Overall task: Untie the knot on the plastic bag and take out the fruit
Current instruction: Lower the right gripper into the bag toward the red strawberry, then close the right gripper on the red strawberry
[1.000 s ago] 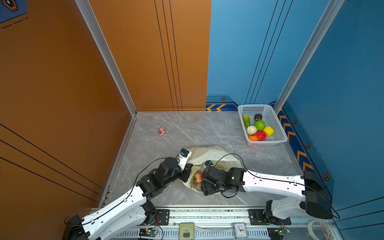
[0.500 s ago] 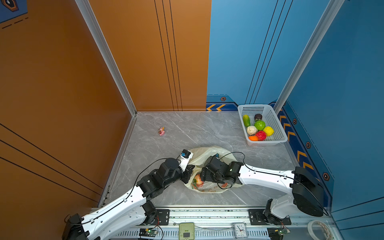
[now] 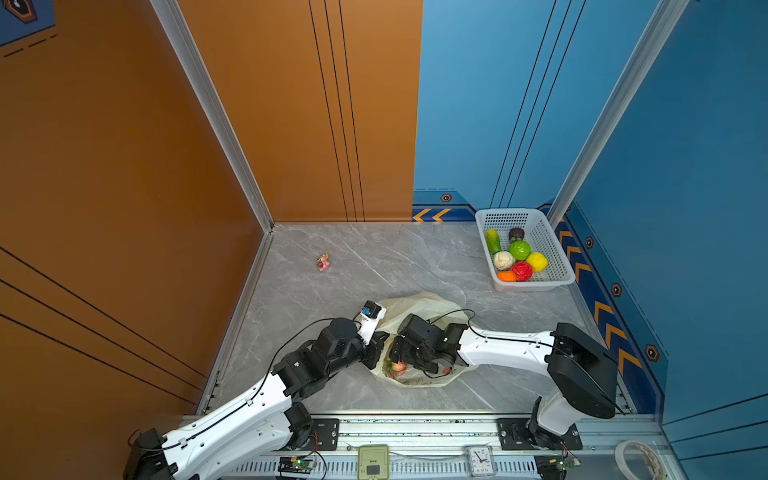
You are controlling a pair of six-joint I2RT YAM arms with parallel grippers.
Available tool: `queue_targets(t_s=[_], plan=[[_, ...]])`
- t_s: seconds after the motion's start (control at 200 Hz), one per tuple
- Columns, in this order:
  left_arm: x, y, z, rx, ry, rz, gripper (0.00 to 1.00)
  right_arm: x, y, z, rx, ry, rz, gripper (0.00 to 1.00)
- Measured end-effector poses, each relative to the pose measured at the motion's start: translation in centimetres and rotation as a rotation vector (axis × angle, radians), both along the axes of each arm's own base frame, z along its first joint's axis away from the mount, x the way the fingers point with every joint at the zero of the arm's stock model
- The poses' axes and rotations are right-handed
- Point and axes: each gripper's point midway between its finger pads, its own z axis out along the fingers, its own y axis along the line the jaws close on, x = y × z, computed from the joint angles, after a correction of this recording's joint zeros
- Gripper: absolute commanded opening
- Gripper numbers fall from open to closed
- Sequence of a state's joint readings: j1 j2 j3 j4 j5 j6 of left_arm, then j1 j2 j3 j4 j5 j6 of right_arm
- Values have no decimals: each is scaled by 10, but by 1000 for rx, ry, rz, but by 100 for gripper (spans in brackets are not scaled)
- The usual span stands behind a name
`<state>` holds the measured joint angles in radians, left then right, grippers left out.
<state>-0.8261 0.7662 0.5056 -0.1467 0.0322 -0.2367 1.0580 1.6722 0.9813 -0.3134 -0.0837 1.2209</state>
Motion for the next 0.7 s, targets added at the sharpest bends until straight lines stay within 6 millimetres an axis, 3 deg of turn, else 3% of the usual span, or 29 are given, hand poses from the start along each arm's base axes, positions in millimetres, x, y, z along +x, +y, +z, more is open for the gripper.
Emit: queue_targets(t_s=[0.3,0.566,0.701], plan=[[-3,4,-12,15,16,1,0,10,21,-3,-10,6,12,87],[-6,6,-7,0,9,5,0,6,26,-13,-28,33,55,50],[-7,7,-7,-2,7,5,0,6,25,-13,-28,34,59,43]])
